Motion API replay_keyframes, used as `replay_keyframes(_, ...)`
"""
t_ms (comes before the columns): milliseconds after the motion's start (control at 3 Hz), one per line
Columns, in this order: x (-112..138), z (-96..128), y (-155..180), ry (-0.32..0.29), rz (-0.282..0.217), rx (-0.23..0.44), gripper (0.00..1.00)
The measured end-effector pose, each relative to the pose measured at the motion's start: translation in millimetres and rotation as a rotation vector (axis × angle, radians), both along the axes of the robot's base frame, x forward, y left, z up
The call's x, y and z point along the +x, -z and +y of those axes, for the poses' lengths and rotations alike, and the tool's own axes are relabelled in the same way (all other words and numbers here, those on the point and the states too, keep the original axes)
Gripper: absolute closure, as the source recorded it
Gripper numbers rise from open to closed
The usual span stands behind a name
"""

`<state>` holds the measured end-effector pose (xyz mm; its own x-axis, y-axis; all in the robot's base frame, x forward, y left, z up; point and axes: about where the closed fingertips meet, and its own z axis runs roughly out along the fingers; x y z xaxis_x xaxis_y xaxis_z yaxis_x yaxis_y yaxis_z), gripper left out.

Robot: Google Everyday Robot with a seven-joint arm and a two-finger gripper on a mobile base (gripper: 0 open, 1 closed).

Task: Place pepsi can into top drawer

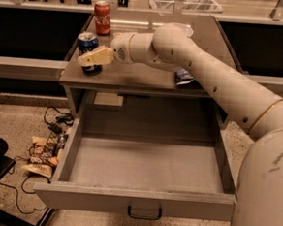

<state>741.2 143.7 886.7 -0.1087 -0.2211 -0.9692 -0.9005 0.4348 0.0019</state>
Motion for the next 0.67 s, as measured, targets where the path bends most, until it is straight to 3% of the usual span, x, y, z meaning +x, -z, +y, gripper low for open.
replay_keyframes(667, -2.1, 28.6, -2.8, -0.055, -0.051, 0.034, 0.42)
